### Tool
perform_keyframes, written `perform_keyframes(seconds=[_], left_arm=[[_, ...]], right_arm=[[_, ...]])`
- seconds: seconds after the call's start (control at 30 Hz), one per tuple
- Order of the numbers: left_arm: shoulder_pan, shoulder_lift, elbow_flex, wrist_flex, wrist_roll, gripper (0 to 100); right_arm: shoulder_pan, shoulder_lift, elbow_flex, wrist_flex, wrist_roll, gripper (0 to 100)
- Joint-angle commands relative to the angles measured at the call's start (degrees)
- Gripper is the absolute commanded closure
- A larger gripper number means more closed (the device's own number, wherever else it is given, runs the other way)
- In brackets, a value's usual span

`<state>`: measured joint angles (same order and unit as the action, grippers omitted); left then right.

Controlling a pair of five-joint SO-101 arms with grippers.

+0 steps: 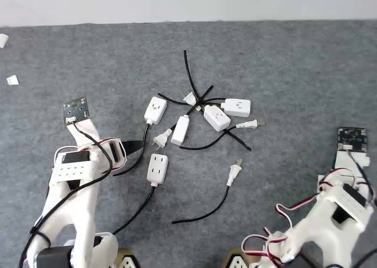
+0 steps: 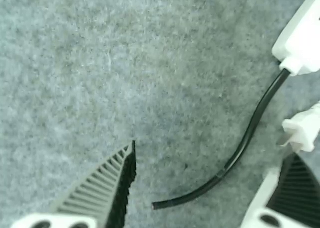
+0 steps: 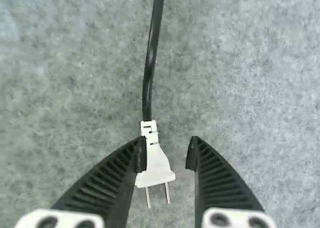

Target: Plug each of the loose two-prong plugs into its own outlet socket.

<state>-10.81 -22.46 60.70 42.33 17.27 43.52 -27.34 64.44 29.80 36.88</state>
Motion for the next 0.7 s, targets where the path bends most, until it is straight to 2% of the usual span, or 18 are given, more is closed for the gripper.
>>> perform_keyframes(seconds=[0.0,0.17,0.47,0.67], left_arm=[[-0.26,-0.26,-0.48,-1.41,-0.7,58],[-0.26,-0.26,-0.48,-1.41,-0.7,58],[-0.35,-0.26,-0.48,-1.41,-0.7,58],[-0.35,-0.26,-0.48,-1.49,-0.7,58]], right_arm=[[-0.92,-1.01,-5.45,4.18,2.73,86.0],[-2.33,6.29,-12.48,10.24,5.36,84.1],[-2.07,20.97,-21.98,10.77,5.63,89.0],[-2.07,23.25,-22.77,10.33,5.71,89.1]])
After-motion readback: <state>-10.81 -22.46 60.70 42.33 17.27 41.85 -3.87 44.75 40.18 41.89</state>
